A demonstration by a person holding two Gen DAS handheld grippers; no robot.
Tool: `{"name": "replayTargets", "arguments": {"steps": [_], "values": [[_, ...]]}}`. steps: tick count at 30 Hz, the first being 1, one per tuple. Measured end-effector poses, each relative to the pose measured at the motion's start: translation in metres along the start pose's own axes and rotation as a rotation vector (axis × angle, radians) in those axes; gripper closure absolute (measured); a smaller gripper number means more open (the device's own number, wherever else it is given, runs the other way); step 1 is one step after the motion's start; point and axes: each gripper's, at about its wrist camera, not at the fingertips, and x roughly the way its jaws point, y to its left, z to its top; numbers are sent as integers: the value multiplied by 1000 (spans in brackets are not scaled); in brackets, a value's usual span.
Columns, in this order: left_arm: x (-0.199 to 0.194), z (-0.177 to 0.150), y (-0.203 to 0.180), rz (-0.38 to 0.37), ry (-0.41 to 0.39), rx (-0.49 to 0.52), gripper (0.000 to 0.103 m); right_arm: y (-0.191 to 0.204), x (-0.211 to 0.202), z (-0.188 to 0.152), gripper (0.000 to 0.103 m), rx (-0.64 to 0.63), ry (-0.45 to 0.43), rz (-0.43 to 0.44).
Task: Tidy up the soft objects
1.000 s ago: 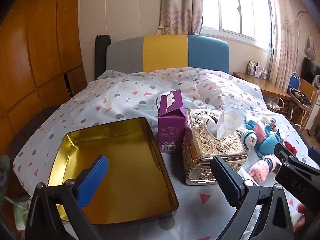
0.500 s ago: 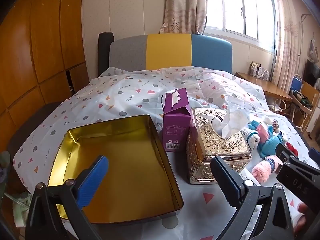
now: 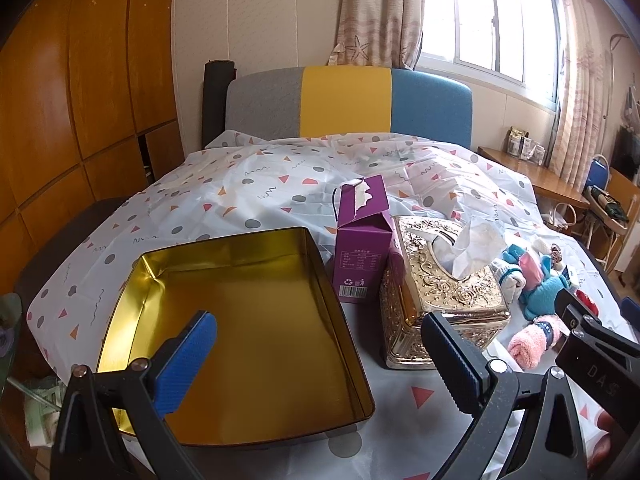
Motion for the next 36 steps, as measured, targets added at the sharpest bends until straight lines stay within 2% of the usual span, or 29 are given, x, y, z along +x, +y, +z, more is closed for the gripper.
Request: {"name": "replayTargets", "arguments": {"steps": [36], "values": [[4,-5,-2,-13,23,-1,0,2,0,0,0,-20,-18,-9]]}}
